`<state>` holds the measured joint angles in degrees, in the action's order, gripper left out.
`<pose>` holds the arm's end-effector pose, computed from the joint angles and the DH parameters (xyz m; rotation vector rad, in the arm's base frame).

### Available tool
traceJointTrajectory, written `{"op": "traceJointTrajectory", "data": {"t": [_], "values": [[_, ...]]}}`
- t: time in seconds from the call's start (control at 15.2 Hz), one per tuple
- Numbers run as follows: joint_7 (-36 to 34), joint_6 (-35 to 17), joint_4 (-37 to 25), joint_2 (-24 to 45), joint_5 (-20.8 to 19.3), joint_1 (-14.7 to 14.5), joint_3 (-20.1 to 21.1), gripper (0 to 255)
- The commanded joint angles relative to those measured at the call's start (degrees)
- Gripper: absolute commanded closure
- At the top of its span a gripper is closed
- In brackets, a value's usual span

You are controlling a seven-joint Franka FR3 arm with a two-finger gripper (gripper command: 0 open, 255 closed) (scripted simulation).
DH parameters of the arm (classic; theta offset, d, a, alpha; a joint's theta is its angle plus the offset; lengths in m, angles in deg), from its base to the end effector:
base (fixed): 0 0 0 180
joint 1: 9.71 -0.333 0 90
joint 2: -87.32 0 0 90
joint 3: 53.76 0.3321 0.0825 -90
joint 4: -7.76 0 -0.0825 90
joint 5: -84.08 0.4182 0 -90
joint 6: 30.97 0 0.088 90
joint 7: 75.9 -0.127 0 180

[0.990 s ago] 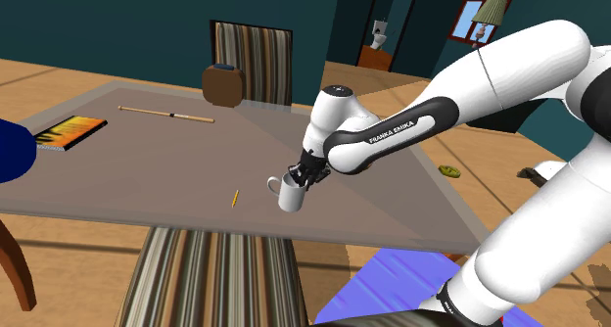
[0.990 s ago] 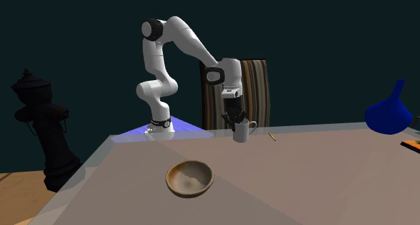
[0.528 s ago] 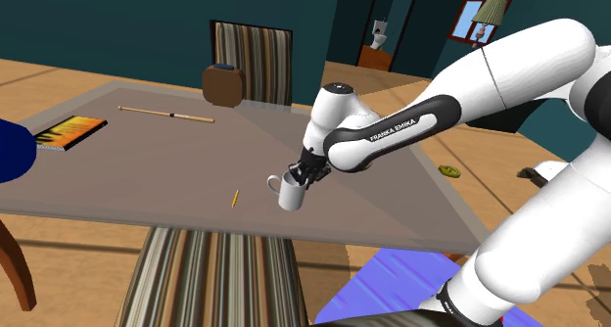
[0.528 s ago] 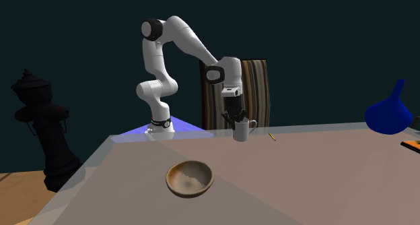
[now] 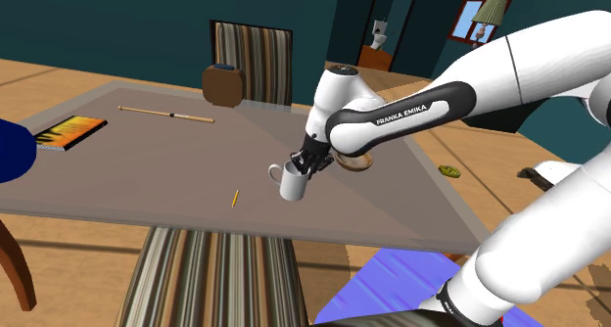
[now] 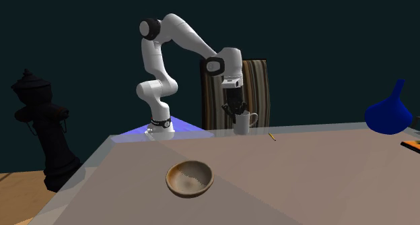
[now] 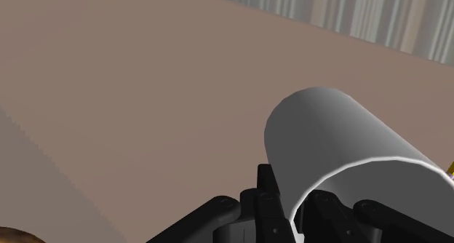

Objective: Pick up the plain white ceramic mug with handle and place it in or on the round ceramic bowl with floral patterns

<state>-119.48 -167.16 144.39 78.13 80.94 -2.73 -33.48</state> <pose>0.5038 0.1175 0.3681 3.0194 -0.7579 0.2659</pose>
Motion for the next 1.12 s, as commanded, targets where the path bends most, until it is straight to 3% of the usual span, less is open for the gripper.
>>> {"op": "traceJointTrajectory", "data": {"t": [0.0, 0.79, 1.06], "values": [[0.50, 1.87, -0.83, -1.09, 0.61, -0.15, -0.14, 255], [2.50, 11.41, -6.62, -5.10, 2.46, -0.50, -1.03, 255], [8.59, 11.27, -6.27, -5.55, 2.57, 1.66, -4.94, 255]]}}
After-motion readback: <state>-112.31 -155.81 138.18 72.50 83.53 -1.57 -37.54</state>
